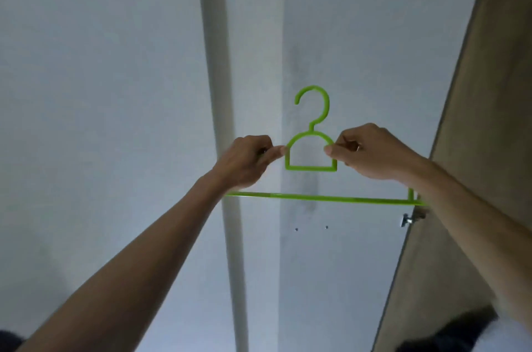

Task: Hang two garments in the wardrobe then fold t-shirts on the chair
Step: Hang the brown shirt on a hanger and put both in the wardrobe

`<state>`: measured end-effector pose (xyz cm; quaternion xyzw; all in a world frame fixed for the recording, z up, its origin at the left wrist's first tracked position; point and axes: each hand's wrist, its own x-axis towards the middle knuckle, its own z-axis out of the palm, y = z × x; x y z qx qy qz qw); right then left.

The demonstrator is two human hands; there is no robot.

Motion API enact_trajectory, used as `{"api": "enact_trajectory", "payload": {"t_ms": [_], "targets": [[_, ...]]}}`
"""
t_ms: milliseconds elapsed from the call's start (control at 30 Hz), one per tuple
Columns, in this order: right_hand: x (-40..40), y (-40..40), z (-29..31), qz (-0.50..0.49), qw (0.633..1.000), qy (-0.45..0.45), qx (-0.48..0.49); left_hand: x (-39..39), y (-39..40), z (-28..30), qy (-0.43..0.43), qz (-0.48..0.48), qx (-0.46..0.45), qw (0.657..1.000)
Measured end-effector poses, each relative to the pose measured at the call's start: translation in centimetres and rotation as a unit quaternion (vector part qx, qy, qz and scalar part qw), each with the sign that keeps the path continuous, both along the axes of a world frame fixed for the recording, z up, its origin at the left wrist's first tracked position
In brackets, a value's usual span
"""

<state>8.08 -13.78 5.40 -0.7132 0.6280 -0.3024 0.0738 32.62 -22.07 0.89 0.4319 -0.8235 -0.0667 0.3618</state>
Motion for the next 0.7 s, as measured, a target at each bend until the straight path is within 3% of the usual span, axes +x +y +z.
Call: {"api": "enact_trajectory", "payload": {"t_ms": [367, 700], "targets": [[27.6, 4.1, -4.9, 0.172, 0.982, -0.045, 0.058, 28.1, 12.9, -2.8, -0.020, 0.117, 0.081, 0.990], [50.1, 9.8, -9.1, 0.336, 0.917, -0.160, 0.141, 48.2, 25.9, -7.2, 0.029, 0.242, 0.127, 0.961]]}}
